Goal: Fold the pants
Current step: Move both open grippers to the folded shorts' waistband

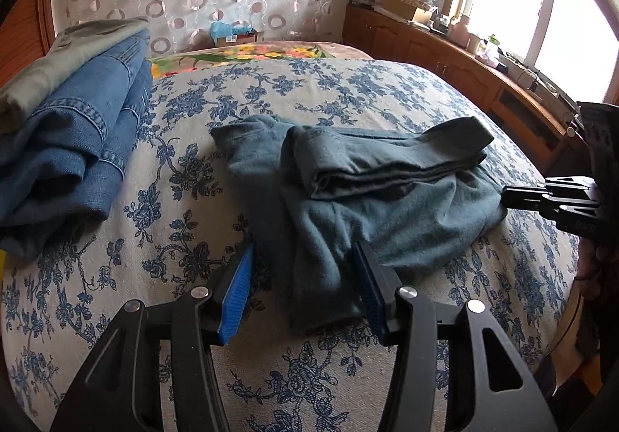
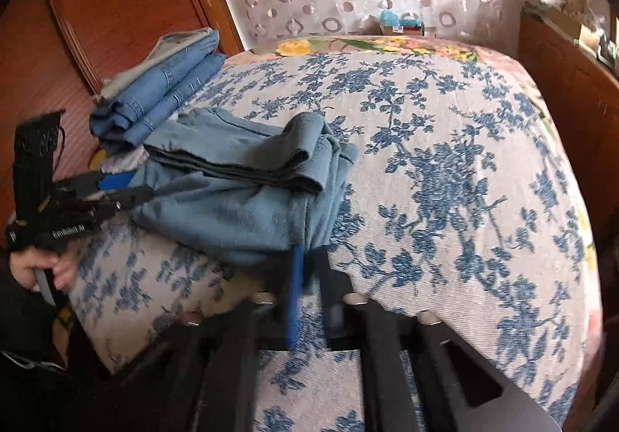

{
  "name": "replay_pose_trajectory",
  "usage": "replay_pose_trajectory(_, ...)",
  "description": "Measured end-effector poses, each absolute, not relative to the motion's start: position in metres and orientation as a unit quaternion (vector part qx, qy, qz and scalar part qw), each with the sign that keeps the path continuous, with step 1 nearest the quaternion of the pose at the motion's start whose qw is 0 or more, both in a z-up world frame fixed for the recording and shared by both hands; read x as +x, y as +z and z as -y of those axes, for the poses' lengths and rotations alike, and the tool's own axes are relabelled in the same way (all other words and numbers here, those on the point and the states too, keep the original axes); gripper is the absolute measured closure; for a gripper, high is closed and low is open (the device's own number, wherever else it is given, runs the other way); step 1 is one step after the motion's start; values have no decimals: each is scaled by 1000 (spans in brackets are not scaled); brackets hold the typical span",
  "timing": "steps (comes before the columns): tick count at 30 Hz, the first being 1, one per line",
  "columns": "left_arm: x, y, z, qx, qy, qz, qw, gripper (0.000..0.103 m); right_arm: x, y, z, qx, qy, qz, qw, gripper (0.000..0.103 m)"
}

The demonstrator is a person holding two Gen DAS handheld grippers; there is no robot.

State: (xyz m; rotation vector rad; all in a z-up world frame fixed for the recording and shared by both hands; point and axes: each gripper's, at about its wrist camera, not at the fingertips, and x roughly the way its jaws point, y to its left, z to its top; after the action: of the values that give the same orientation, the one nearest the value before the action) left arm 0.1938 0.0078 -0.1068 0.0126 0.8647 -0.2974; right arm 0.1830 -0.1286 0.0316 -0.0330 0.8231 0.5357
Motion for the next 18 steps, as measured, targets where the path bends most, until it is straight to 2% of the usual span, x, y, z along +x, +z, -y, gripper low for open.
replay_pose_trajectory(6,197,-94,-9,5,-142,-403,904,51,185,38,142,0,237,-386,891,97)
replay_pose_trajectory(11,213,-90,-3,27,-142,-408,902,51,193,48,132,-24,245,-370,896,82)
replay_pose_trajectory(13,218,-92,0,37,-144,-416,897,51,198,47,125,-37,247,-373,894,73)
replay_pose_trajectory(18,228,-92,5,50,-144,-419,895,51,207,38,112,-63,260,-387,883,70)
